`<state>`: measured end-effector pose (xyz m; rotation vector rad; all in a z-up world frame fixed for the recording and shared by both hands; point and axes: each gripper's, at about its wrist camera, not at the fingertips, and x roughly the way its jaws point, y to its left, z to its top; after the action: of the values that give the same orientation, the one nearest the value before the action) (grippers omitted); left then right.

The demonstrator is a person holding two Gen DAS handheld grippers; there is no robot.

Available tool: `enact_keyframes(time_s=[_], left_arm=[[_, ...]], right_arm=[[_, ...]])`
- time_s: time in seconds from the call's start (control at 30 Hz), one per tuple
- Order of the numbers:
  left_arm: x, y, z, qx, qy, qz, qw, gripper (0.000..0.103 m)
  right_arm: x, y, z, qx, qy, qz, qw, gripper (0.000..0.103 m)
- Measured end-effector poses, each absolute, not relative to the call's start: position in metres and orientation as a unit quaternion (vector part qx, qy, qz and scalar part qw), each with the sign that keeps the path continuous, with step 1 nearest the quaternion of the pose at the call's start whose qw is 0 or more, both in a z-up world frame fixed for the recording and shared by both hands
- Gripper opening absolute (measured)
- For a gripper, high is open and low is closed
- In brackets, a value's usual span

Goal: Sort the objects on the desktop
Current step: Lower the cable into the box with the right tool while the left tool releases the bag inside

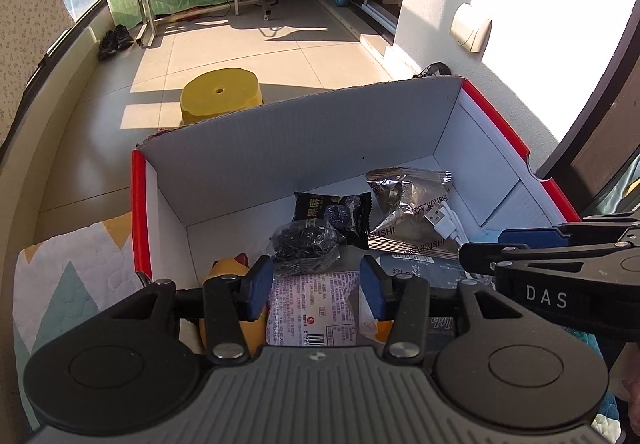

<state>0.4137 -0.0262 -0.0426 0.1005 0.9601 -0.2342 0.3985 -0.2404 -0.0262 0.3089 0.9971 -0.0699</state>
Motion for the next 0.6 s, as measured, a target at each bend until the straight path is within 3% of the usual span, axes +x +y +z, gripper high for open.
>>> enact_keyframes(time_s=[0.6], left_arm=[[0.353,-0.018,0.026,0.028,0.424,-0.123,0.897,0.046]], right_arm=[[0.34,-0.24,0.036,0.157,0.435,-0.027,0.886,0.033]])
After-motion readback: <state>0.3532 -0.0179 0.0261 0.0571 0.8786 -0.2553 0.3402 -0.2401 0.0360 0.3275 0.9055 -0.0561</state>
